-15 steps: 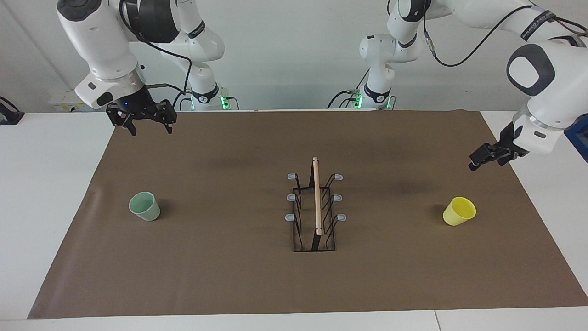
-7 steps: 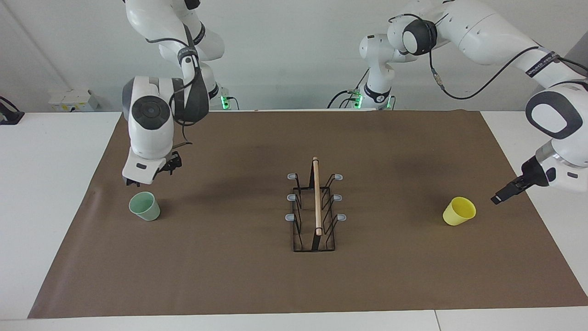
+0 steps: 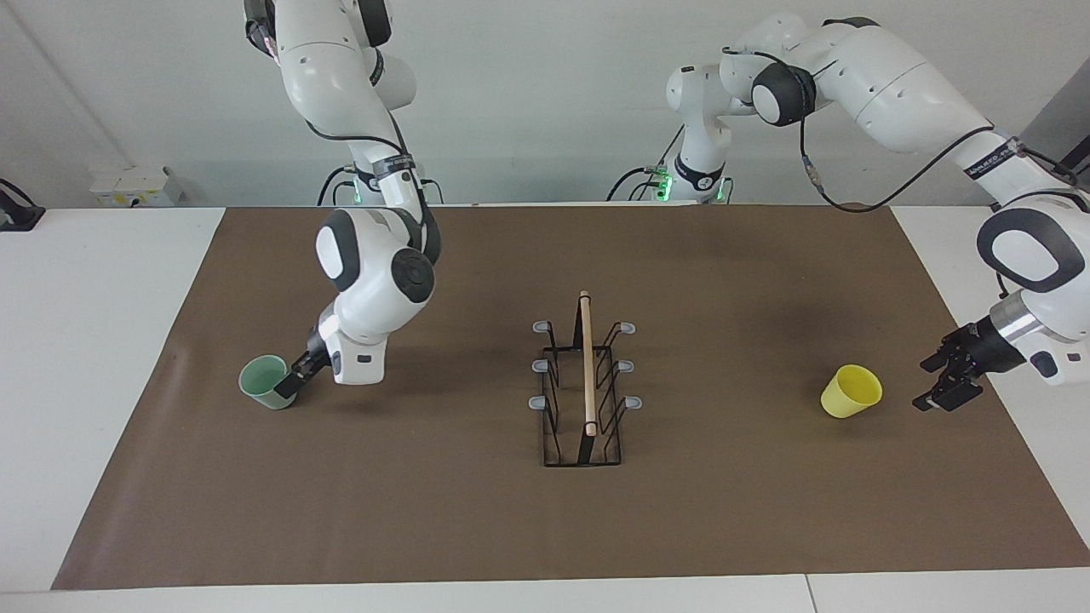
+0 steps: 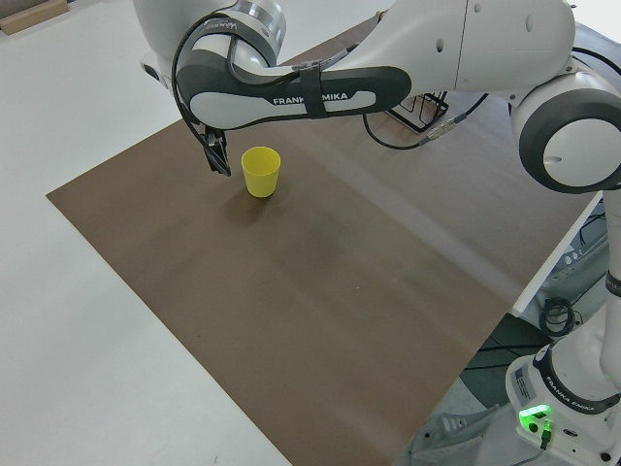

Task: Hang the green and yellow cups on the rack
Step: 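Move the right gripper to the green cup while the left gripper approaches the yellow cup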

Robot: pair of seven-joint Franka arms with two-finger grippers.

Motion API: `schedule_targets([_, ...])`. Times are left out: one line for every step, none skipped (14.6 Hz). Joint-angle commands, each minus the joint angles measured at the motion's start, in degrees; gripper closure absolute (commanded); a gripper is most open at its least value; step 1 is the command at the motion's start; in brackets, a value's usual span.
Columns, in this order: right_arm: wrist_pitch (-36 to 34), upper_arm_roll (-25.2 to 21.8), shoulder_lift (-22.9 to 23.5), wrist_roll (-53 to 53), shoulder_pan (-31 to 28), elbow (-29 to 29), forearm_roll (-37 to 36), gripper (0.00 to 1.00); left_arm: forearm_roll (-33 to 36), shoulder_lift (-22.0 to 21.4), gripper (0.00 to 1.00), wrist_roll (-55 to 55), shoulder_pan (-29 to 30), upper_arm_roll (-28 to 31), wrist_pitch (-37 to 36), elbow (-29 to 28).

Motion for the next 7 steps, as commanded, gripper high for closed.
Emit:
schedule_targets([0.13, 0.14, 1.26, -7.98, -0.42, -2.49, -7.47, 0.00, -4.01, -0.08, 0.00, -6.99, 0.24, 1.17, 0.32, -2.47])
schedule_targets([0.13, 0.22, 1.87, -8.26, 0.20, -3.45, -9.43, 0.00, -4.89, -0.17, 0.00, -9.37, 0.33, 1.35, 0.40, -3.86])
schedule_targets([0.65, 0.14, 2.23, -8.17, 0.99, -4.68, -10.23, 0.00, -6.38, -0.17, 0.00, -10.96, 1.11, 1.35, 0.58, -4.84])
schedule_targets([0.92, 0.14, 2.32, -8.17, 1.08, -5.39, -11.28, 0.00, -7.78, -0.08, 0.00, -13.59, 1.38, 1.61, 0.76, -5.54])
schedule_targets([1.44, 0.14, 2.32, -8.26, 1.08, -6.27, -13.29, 0.00, -9.45, -0.08, 0.00, -15.18, 1.65, 1.70, 0.67, -6.94])
schedule_targets([2.06, 0.14, 2.32, -8.26, 1.00, -7.41, -14.27, 0.00, -11.29, -0.26, 0.00, -15.72, 2.00, 1.79, 0.32, -8.70])
schedule_targets([2.41, 0.14, 2.41, -8.00, 0.99, -8.55, -14.63, 0.00, -12.88, -0.69, 0.00, -16.33, 2.09, 1.96, 0.23, -10.89])
